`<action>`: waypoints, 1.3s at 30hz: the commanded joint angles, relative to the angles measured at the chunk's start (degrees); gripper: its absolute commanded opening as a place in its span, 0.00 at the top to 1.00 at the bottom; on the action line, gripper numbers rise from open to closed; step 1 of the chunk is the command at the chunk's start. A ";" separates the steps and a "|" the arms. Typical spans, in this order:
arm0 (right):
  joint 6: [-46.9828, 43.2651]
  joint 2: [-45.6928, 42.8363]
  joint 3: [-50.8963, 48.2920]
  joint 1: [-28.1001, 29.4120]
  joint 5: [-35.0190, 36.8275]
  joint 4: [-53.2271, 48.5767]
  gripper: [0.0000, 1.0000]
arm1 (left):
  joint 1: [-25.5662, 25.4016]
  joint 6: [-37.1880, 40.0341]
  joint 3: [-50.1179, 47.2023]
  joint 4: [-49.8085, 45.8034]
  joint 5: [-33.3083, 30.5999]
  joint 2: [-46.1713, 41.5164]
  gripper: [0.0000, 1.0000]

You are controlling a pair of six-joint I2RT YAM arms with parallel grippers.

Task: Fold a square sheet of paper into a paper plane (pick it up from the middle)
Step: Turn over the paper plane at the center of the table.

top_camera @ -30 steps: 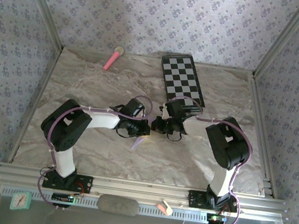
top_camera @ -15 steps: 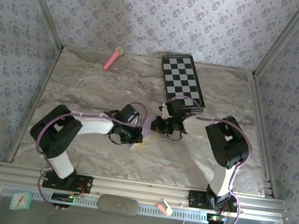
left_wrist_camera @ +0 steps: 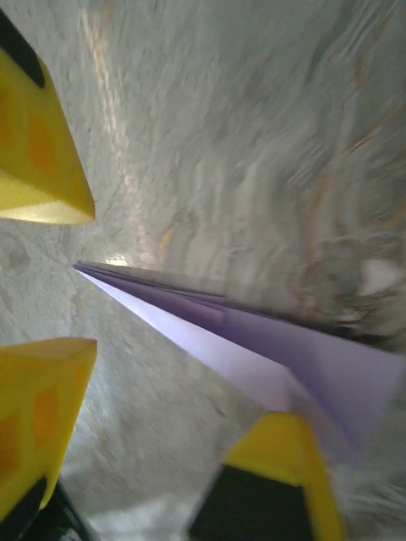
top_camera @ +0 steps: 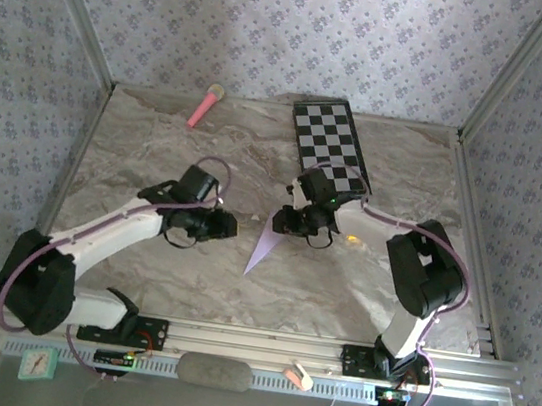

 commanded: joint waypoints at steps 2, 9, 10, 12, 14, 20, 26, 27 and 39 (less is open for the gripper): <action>-0.99 -3.92 5.61 2.65 8.90 -13.84 0.61 | 5.67 4.75 4.08 -7.76 -3.49 -4.00 0.50; 12.03 -4.20 11.95 7.72 23.18 -22.83 0.34 | 11.10 10.41 6.60 -11.32 -7.57 -9.01 0.25; 14.33 -3.99 12.24 8.72 25.35 -23.38 0.31 | 11.45 11.01 6.31 -11.45 -8.73 -9.92 0.21; 18.63 -2.79 12.91 10.48 28.84 -24.18 0.27 | 12.07 12.10 5.24 -10.83 -9.49 -11.44 0.14; 23.20 -0.87 13.83 11.90 31.53 -25.04 0.24 | 12.69 13.45 4.18 -10.32 -9.79 -12.67 0.08; 34.28 5.43 17.41 16.97 35.39 -25.53 0.24 | 13.52 14.44 3.08 -10.41 -9.89 -14.08 0.00; 42.35 11.56 22.33 19.45 39.59 -31.80 0.25 | 14.68 13.82 2.62 -10.37 -9.98 -15.28 0.00; 43.36 12.09 22.73 19.62 40.03 -32.73 0.26 | 14.84 13.74 2.60 -10.36 -9.96 -15.33 0.00; 46.60 15.19 23.58 19.97 40.43 -33.01 0.33 | 16.17 13.03 1.32 -9.64 -10.19 -14.61 0.00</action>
